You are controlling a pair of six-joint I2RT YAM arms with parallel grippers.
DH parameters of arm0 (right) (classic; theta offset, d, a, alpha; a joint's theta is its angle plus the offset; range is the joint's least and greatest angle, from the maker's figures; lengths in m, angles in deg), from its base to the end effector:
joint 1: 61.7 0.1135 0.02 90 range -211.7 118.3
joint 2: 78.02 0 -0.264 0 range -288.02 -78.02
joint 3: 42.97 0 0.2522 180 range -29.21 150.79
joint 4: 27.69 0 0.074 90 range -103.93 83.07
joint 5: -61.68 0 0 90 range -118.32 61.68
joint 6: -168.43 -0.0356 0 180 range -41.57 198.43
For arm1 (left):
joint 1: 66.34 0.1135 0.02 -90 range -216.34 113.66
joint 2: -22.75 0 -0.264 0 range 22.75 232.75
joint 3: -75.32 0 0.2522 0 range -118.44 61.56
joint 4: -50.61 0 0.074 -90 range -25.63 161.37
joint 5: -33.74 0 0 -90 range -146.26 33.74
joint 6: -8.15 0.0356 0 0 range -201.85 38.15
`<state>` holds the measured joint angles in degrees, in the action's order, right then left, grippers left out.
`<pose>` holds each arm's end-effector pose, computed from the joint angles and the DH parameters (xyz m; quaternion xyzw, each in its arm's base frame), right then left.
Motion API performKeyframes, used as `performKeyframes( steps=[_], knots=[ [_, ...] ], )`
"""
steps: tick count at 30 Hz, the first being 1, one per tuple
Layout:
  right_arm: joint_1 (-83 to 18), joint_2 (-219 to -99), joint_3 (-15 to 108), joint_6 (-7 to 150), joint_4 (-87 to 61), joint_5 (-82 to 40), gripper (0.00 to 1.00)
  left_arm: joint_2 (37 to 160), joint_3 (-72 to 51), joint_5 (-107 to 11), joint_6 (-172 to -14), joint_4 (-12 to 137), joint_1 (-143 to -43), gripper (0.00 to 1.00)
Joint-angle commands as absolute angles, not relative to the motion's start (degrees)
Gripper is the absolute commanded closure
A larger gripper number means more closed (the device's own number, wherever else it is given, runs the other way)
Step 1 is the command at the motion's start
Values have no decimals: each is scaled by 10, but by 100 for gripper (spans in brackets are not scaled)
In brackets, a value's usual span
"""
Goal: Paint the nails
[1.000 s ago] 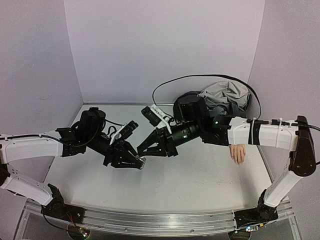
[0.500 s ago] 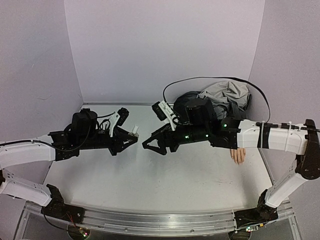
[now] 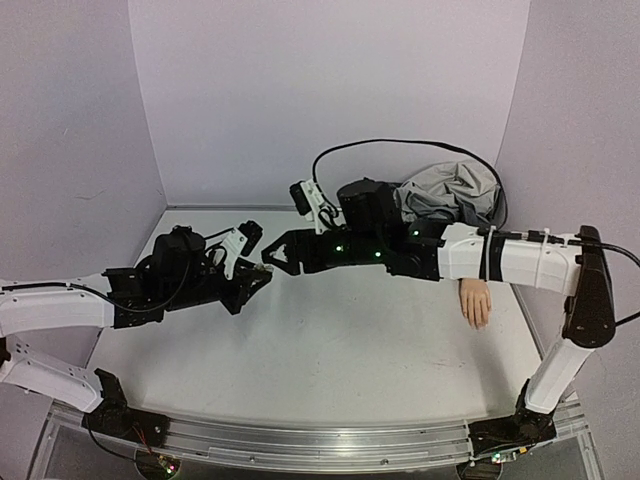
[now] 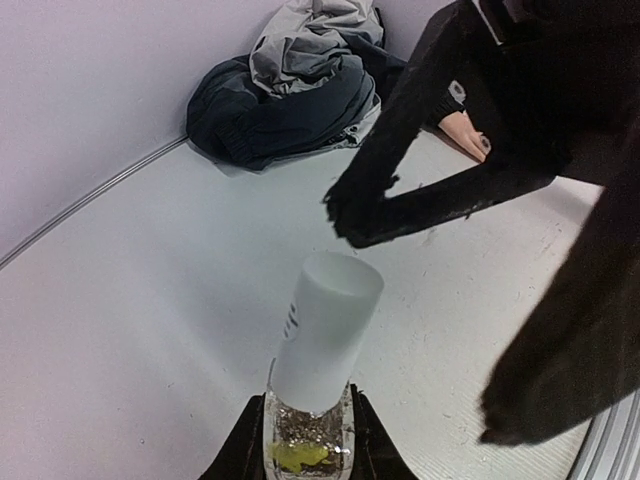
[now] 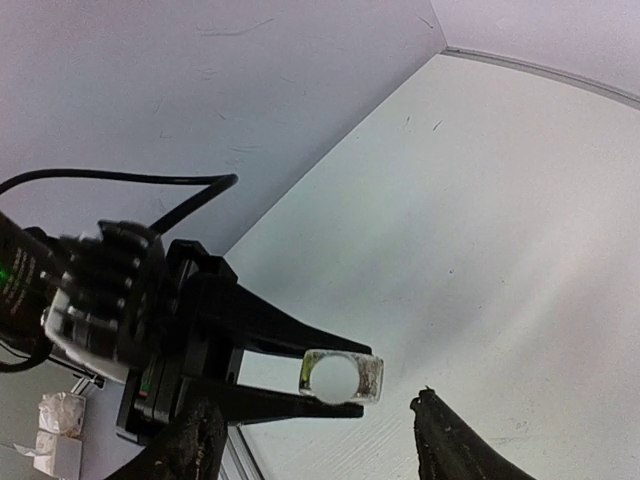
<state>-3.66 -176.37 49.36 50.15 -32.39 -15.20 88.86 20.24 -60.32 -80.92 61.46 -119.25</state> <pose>0.2143 0.3587 0.3457 -0.2596 0.6662 0.5346 0.4506 0.1602 -0.2077 0.2658 0.3572 0.7472 -0.2189 0.5160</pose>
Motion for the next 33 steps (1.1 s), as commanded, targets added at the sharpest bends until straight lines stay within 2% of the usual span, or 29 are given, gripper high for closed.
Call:
performKeyframes(
  steps=[1,4,11,22,25,30,33],
  knots=[
    [-30,-1788,537,482,-342,-146,40,885,192,-619,-804,590,-1198,100],
    [-30,-1794,541,475,-342,-152,49,884,194,-617,-800,590,-1199,100],
    [-31,-1815,562,470,-328,-133,52,887,196,-608,-792,591,-1199,100],
    [-32,-1825,576,478,-319,-144,69,883,198,-595,-787,593,-1200,100],
    [-32,-1826,578,480,-316,-143,76,878,200,-594,-785,592,-1200,100],
    [-33,-1820,577,493,-312,-148,100,873,205,-581,-780,593,-1200,100],
    [-34,-1806,574,542,-310,-124,100,863,209,-534,-766,595,-1200,100]
  ],
)
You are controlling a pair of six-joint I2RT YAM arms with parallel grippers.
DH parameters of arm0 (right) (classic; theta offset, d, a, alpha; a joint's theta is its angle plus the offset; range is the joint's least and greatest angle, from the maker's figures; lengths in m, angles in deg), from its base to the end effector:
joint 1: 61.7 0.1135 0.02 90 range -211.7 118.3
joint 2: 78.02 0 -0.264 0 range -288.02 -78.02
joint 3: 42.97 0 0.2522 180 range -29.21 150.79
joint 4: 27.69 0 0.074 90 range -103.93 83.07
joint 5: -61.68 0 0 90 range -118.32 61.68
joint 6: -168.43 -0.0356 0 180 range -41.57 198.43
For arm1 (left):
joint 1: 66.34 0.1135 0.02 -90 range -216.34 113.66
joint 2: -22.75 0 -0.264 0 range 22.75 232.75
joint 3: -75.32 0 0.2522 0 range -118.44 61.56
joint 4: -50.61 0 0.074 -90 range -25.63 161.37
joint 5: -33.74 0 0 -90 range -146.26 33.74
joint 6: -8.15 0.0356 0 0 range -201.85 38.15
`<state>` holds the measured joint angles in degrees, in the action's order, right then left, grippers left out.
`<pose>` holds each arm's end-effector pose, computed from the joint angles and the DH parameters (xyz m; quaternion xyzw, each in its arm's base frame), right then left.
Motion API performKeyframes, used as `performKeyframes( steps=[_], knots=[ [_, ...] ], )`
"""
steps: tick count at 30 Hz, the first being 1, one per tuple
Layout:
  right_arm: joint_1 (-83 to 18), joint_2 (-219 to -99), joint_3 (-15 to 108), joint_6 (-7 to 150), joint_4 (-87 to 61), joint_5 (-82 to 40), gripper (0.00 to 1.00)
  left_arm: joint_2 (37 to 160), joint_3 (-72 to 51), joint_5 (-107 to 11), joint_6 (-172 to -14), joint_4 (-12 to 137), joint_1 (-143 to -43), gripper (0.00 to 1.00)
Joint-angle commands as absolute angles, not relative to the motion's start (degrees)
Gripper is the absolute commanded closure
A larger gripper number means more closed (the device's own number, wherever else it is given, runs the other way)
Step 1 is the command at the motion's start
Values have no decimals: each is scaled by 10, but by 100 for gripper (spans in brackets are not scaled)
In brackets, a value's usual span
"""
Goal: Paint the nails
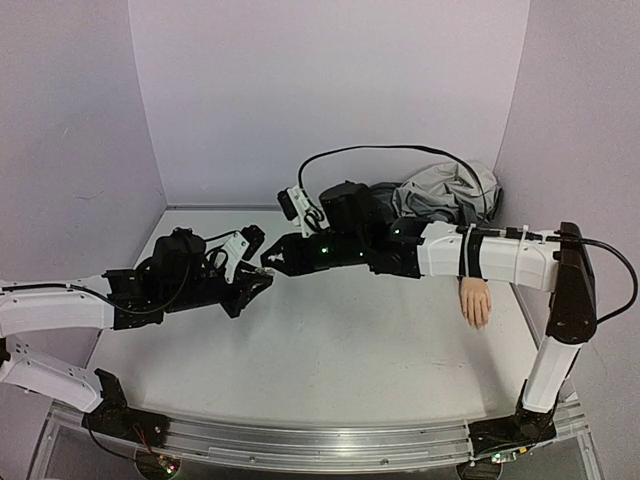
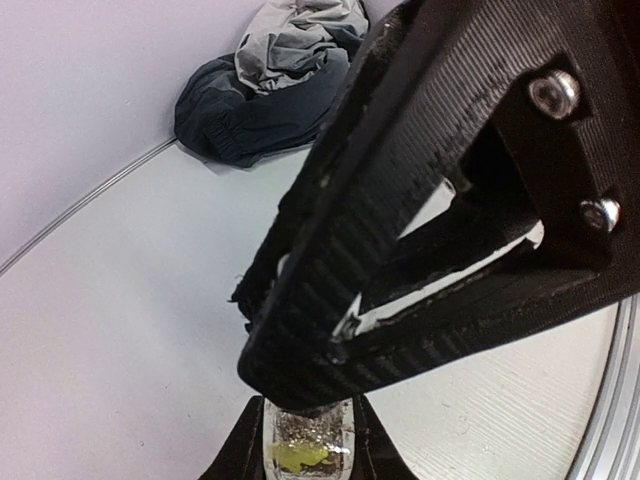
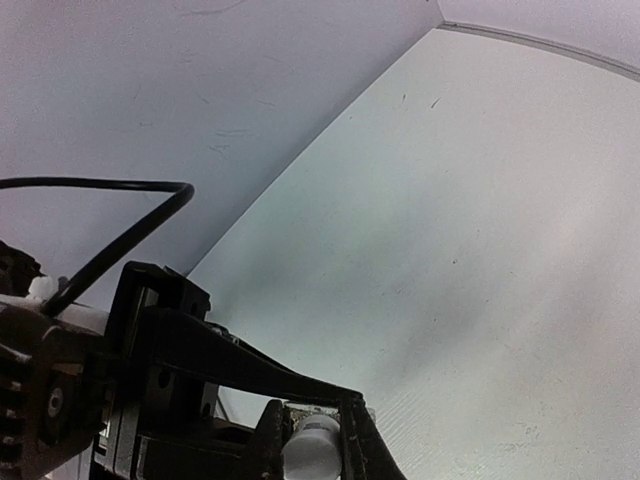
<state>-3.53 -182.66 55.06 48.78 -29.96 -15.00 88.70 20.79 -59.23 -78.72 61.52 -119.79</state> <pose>0.2280 0.3829 0.3317 -0.2558 0.6866 0.5296 0.4275 0.1569 -0.2085 0.2630 0.3808 0.7380 -0.2172 0.5130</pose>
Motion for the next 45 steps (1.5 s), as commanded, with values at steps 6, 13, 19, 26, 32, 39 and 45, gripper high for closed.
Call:
performKeyframes(
  steps=[6,13,19,26,32,39,45],
  knots=[
    [-35,-1764,527,699,-305,-7,100,837,225,-430,-738,598,-1200,100],
    [-34,-1737,503,710,-298,2,100,836,227,-419,-725,608,-1200,100],
    [-35,-1731,508,696,-298,10,100,843,222,-421,-707,618,-1200,100],
    [-35,-1723,507,686,-299,4,100,842,222,-424,-700,622,-1200,100],
    [-36,-1712,504,679,-298,-9,100,844,223,-429,-700,624,-1200,100],
    [-37,-1703,495,671,-298,-21,100,843,222,-431,-698,624,-1200,100],
    [-39,-1691,490,661,-298,-56,100,842,224,-435,-702,625,-1200,100]
  ],
)
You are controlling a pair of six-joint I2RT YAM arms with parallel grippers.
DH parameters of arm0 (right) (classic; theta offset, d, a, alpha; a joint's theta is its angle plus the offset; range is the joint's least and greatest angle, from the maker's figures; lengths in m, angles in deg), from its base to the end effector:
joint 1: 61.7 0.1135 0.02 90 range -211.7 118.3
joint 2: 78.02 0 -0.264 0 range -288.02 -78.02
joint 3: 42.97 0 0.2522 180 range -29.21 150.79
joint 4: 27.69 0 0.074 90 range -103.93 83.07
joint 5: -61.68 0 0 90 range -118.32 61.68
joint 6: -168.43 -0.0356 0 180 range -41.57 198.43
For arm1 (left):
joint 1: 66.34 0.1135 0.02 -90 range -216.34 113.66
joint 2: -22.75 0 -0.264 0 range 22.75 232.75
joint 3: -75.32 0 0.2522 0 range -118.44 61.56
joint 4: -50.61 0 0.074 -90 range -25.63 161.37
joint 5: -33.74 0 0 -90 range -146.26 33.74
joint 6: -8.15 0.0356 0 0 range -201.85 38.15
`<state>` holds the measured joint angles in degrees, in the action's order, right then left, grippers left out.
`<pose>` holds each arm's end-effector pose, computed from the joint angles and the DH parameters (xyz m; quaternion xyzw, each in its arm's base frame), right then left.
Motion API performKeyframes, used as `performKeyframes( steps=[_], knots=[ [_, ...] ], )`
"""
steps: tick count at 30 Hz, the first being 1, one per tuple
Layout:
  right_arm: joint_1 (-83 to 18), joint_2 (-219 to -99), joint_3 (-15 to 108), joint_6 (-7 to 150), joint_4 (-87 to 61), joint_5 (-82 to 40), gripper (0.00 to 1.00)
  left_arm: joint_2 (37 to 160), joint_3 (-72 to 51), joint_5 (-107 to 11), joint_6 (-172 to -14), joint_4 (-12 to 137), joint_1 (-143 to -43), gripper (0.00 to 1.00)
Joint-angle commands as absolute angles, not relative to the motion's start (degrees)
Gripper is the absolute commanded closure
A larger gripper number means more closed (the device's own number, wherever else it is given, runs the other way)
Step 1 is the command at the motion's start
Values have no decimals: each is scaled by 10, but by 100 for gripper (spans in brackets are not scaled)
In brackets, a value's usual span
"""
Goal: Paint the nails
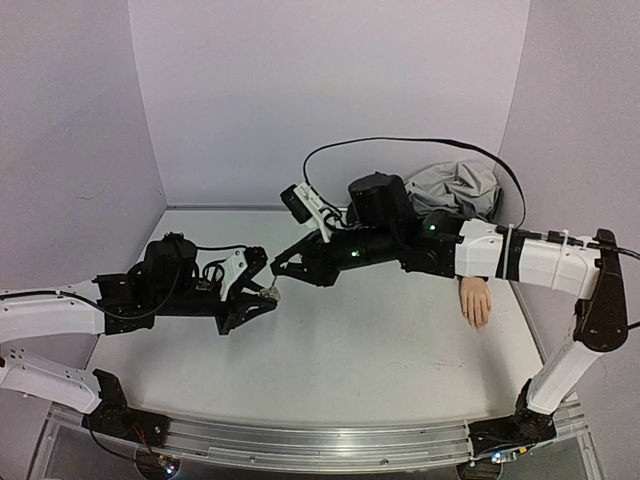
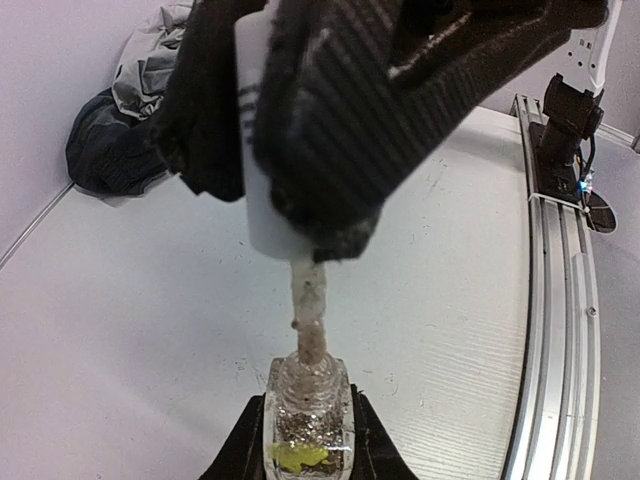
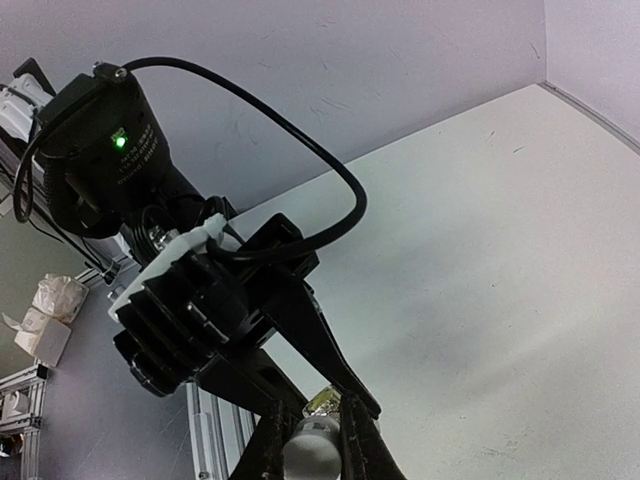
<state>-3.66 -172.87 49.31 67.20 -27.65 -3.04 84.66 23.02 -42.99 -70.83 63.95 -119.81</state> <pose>0.1990 0.3477 0.3604 -0.4190 0.5874 0.5133 0.4647 0.1389 -0.2013 0.2619 0.4958 0.6663 -0.2884 0.4765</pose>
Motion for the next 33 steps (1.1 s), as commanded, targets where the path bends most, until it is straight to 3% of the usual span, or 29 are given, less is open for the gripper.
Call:
performKeyframes(
  steps=[1,10,18,26,33],
  knots=[
    [-39,-1686,488,658,-298,-66,100,842,225,-439,-703,625,-1201,100],
    [-100,-1577,389,598,-258,-203,100,839,225,-581,-784,624,-1200,100],
    [-196,-1479,232,428,-152,-411,100,794,161,-602,-873,659,-1200,100],
    [-216,-1439,118,179,-17,-579,100,805,41,-604,-822,765,-1200,100],
    [-246,-1457,87,96,26,-651,100,818,18,-625,-764,773,-1200,100]
  ],
)
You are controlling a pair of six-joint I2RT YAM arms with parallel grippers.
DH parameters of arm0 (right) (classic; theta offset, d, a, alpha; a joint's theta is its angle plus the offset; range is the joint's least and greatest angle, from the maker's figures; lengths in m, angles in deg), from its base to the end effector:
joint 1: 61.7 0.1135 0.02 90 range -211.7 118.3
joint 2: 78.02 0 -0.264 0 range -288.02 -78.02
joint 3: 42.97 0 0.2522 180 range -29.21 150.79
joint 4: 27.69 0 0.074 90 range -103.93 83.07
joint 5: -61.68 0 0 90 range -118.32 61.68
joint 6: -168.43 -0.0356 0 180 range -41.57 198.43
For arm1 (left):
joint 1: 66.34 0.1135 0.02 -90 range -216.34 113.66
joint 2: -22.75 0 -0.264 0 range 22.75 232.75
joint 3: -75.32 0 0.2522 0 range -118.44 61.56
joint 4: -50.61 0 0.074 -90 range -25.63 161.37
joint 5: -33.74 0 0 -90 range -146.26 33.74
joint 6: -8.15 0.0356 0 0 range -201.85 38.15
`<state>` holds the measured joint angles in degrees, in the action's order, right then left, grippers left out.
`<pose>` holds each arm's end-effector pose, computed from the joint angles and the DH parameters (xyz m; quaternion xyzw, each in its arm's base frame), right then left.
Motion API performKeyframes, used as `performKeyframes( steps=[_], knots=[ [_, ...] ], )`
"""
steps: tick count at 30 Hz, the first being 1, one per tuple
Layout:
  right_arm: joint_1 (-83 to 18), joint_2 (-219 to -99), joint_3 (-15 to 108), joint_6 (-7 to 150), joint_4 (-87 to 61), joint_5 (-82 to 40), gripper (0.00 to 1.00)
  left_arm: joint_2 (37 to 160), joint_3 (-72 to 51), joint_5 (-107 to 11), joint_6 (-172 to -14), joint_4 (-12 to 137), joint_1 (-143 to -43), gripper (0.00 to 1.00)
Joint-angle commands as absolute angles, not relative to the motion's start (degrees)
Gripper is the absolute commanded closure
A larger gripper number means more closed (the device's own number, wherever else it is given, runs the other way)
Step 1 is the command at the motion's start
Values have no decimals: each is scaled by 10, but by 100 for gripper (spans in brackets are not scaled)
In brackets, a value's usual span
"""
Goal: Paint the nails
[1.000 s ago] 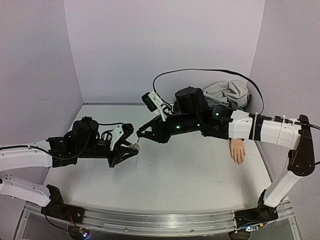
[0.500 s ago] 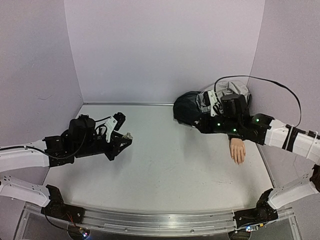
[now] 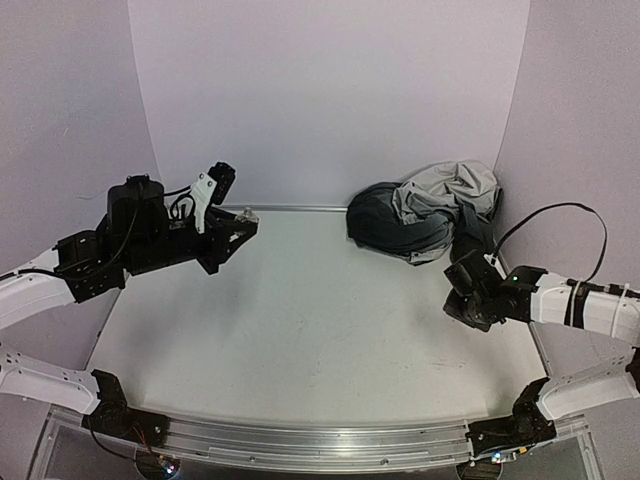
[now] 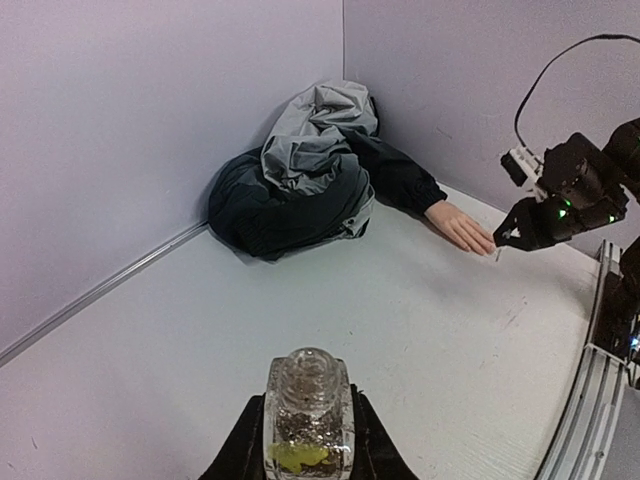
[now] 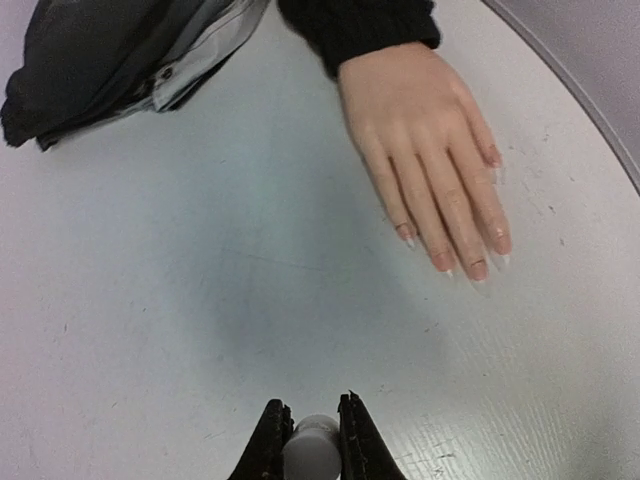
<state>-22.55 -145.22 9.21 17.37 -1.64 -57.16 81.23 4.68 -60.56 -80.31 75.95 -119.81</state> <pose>0.1974 0.1386 0.2224 0.2688 0.8459 0.1623 0.4312 0.1421 -0.1874 0.3667 0.3410 0.7053 -0.2454 0.5711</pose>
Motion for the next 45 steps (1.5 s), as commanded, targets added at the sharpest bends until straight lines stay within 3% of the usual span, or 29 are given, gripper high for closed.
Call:
performKeyframes(
  steps=[1,10,32,45],
  knots=[
    [-251,-1461,85,88,27,-654,100,819,17,-625,-758,772,-1200,100],
    [-284,-1507,92,56,17,-728,100,814,38,-637,-721,755,-1200,100],
    [-383,-1589,56,165,-152,-653,100,813,67,-634,-709,722,-1187,100],
    [-384,-1542,29,170,-148,-631,100,819,69,-617,-720,720,-1169,100]
  ],
)
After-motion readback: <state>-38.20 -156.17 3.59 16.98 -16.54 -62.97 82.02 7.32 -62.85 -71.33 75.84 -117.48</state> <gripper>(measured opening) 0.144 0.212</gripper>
